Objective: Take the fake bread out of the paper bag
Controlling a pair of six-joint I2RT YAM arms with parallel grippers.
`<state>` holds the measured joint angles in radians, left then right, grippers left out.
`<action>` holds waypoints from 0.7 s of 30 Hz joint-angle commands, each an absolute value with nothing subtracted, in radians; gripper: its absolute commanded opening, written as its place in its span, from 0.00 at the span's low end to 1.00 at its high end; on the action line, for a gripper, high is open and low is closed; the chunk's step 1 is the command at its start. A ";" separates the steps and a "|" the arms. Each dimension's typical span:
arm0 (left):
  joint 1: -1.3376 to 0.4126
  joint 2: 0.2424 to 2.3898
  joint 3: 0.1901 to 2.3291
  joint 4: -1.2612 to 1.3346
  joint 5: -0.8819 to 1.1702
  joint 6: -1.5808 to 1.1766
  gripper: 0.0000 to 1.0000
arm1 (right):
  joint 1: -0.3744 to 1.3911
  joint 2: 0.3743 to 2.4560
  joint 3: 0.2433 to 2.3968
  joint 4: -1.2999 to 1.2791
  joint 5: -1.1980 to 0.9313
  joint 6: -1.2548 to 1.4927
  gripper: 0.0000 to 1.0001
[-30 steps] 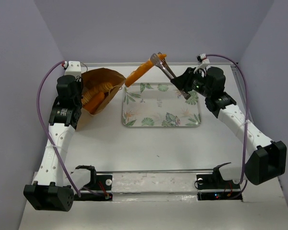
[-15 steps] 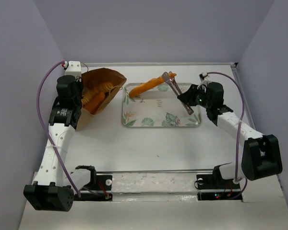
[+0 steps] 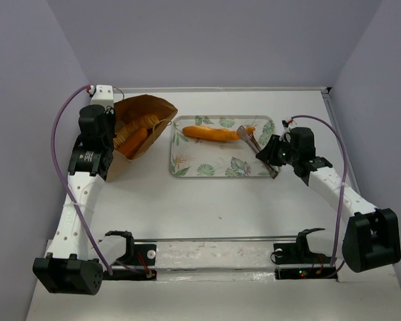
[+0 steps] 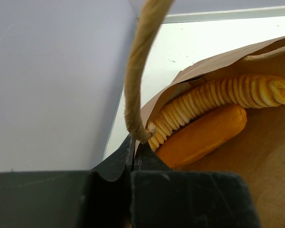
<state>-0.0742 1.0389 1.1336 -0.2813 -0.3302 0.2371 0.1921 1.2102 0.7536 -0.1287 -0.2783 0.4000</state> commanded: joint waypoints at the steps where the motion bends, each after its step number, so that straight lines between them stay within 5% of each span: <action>1: -0.068 1.022 1.155 -0.207 -0.318 0.222 0.00 | 0.196 1.180 0.735 -0.276 -0.178 0.419 0.34; 21: -0.068 1.005 1.141 -0.189 -0.302 0.222 0.00 | 0.196 1.200 0.738 -0.446 -0.055 0.489 0.48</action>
<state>-0.0742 1.0386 1.1332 -0.2733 -0.3134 0.2367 0.1982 1.2106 0.7357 -0.3691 -0.1528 0.4683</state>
